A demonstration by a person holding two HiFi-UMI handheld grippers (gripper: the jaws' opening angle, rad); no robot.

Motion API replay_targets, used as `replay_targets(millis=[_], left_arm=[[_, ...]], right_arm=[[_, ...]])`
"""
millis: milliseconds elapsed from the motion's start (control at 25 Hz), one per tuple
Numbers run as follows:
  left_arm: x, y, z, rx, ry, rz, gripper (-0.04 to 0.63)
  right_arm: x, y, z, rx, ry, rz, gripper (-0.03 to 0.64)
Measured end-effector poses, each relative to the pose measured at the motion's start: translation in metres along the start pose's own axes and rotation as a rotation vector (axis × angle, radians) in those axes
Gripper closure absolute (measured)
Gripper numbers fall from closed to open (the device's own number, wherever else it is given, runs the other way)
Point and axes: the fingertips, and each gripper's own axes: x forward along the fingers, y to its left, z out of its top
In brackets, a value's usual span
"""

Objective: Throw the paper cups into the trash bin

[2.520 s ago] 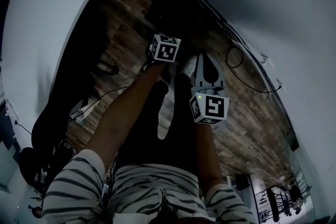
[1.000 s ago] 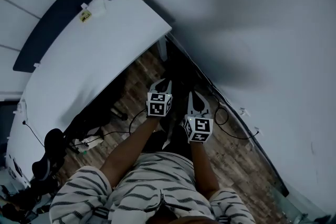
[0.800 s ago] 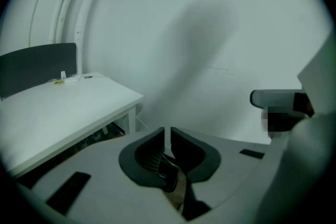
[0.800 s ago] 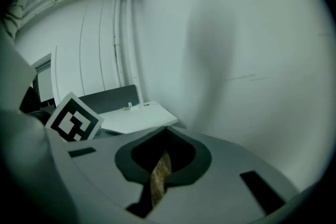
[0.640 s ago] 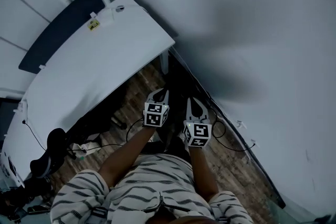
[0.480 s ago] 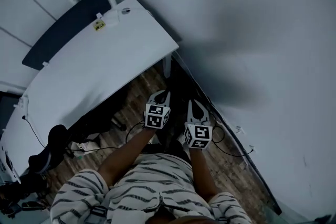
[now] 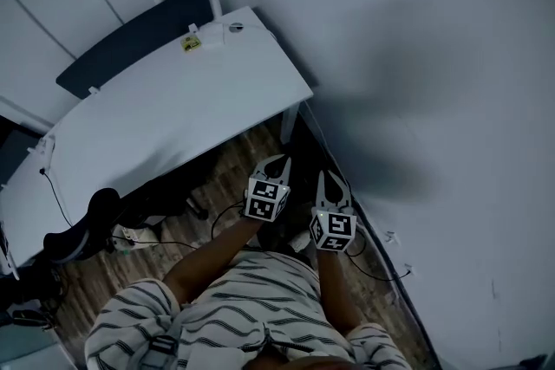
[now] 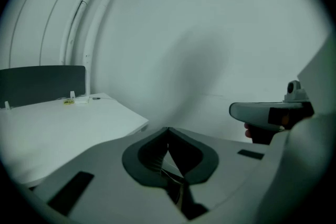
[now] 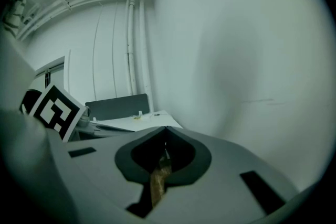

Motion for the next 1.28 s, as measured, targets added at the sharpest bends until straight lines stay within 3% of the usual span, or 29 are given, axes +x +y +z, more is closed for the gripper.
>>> replay_targets(millis=[440,1280], left_arm=[[-0.038,-0.003,0.026,0.039,-0.072,0.015,0.571],[-0.069,-0.014,0.069,0.060,-0.223,0.032,0.571]], right_arm=[[-0.003,0.021,0.029,-0.029,-0.057,0.072,0.607],[-0.011,0.019,0.060,-0.043,-0.138,0.081,0.607]])
